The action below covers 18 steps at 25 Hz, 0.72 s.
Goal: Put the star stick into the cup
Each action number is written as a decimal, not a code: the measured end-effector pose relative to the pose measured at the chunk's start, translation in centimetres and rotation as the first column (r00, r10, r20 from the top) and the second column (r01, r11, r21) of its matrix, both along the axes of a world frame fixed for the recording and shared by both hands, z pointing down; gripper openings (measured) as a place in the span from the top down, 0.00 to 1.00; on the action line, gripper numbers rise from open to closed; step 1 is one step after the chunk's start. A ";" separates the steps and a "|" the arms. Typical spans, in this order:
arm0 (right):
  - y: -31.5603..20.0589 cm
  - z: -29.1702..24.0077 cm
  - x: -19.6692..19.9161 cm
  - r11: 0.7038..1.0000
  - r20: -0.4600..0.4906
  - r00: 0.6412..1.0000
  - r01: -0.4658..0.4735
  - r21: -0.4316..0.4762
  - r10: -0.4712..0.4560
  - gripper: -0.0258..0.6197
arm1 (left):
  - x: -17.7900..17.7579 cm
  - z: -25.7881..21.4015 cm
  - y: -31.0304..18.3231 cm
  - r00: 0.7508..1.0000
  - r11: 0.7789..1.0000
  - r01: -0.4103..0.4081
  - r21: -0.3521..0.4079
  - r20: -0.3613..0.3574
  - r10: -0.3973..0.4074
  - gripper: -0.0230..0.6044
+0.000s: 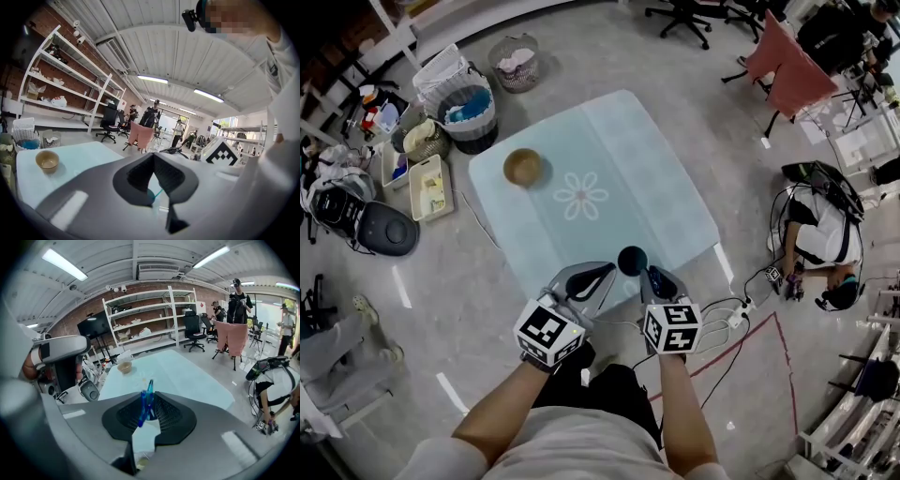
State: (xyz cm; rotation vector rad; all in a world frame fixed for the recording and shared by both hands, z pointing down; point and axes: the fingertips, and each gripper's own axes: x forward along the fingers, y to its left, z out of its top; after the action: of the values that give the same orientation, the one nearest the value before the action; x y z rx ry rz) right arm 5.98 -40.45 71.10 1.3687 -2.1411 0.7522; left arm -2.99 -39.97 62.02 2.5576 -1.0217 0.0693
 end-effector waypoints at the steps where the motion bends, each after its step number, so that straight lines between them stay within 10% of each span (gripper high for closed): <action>1: 0.0 -0.4 0.1 1.000 -0.003 1.000 -0.002 0.010 0.003 0.89 | 0.0 -0.2 0.1 1.000 1.000 -0.002 0.000 -0.001 0.002 0.95; 18: 1.2 -10.5 2.3 0.991 0.006 1.000 -0.022 0.134 0.021 0.89 | 2.0 -5.6 1.6 1.000 0.999 -0.013 -0.029 0.022 0.014 0.95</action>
State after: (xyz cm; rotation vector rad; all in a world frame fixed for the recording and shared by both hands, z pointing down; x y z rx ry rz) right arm 8.28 -39.23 60.63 1.4611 -2.2181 0.6296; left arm -1.02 -38.39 56.39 2.5430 -1.0046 0.1157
